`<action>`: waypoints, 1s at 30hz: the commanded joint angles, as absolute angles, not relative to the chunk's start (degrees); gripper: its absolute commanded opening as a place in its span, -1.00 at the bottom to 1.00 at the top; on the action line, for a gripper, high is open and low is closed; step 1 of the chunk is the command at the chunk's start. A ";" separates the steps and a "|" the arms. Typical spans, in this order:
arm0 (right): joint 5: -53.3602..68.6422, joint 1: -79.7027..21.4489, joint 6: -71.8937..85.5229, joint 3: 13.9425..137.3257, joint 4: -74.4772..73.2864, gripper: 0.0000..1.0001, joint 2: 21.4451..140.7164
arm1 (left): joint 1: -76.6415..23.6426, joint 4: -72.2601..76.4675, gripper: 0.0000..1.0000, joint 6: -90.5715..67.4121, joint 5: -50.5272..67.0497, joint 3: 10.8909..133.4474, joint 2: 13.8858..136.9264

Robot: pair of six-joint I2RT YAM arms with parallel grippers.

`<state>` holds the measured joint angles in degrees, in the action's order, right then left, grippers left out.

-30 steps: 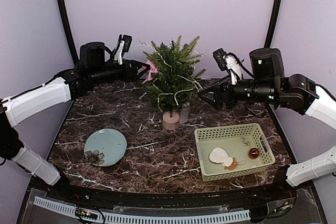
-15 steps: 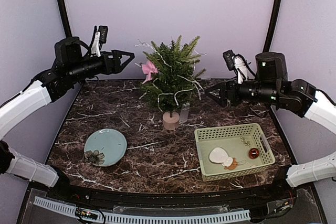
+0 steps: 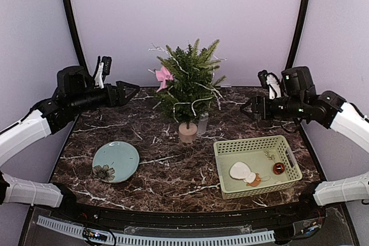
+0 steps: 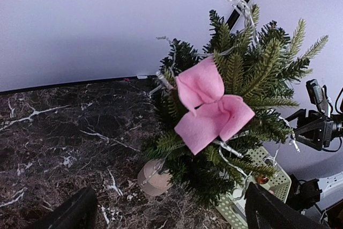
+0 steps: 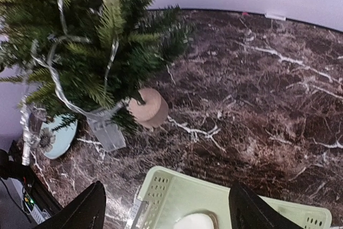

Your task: Decorate the small christmas tree

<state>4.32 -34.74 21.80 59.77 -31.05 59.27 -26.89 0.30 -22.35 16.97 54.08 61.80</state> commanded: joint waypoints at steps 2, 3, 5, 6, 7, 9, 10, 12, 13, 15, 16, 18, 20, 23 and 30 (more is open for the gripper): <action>5.99 -34.45 24.87 57.38 -38.29 0.52 62.29 | -26.72 0.33 0.98 -22.61 14.67 50.54 58.49; 6.95 -34.52 25.32 56.40 -39.02 0.48 62.64 | -26.72 0.30 0.98 -22.55 14.43 50.28 58.29; 8.19 -34.96 26.13 53.74 -40.16 0.43 63.09 | -26.72 0.34 0.98 -22.51 14.45 49.93 57.98; 8.53 -35.50 26.68 52.40 -40.46 0.41 63.41 | -26.72 0.31 0.98 -22.44 14.53 49.86 57.98; 9.06 -35.97 27.43 50.87 -40.28 0.40 63.70 | -26.72 0.33 0.97 -22.38 14.56 49.85 58.04; 10.66 -36.82 28.54 47.74 -39.12 0.39 65.07 | -26.66 0.53 0.98 -22.33 14.72 49.76 58.31; 11.58 -37.17 28.98 46.29 -38.08 0.39 65.87 | -26.69 0.70 0.98 -22.37 14.95 49.79 58.70; 12.71 -37.35 29.62 43.57 -35.01 0.41 67.62 | -26.71 1.27 0.98 -22.54 15.16 49.74 59.19; 13.01 -37.31 29.97 42.61 -33.16 0.44 68.59 | -26.71 1.72 0.98 -22.61 15.23 49.70 59.45; 12.80 -36.99 30.14 41.82 -29.88 0.49 70.74 | -26.72 2.25 0.98 -22.94 15.58 49.71 59.76; 12.53 -36.69 29.96 41.80 -28.44 0.50 71.98 | -26.72 2.35 0.98 -23.03 15.76 49.65 59.81; 12.16 -35.54 28.73 42.27 -26.26 0.53 74.53 | -26.67 2.56 0.98 -23.10 15.80 49.66 59.92; 11.01 -34.15 26.98 43.18 -25.03 0.54 77.11 | -26.67 2.43 0.98 -23.04 15.58 49.55 59.87; 9.80 -31.05 24.62 44.72 -23.50 0.55 79.99 | -26.72 2.37 0.98 -23.01 15.45 49.05 59.69; 10.32 -28.13 21.60 49.50 -23.26 0.52 79.87 | -26.80 4.94 0.98 -25.47 15.87 44.40 61.26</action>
<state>9.76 -28.53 24.43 45.91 -26.02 81.34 -26.89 2.00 -23.38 15.38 48.34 60.31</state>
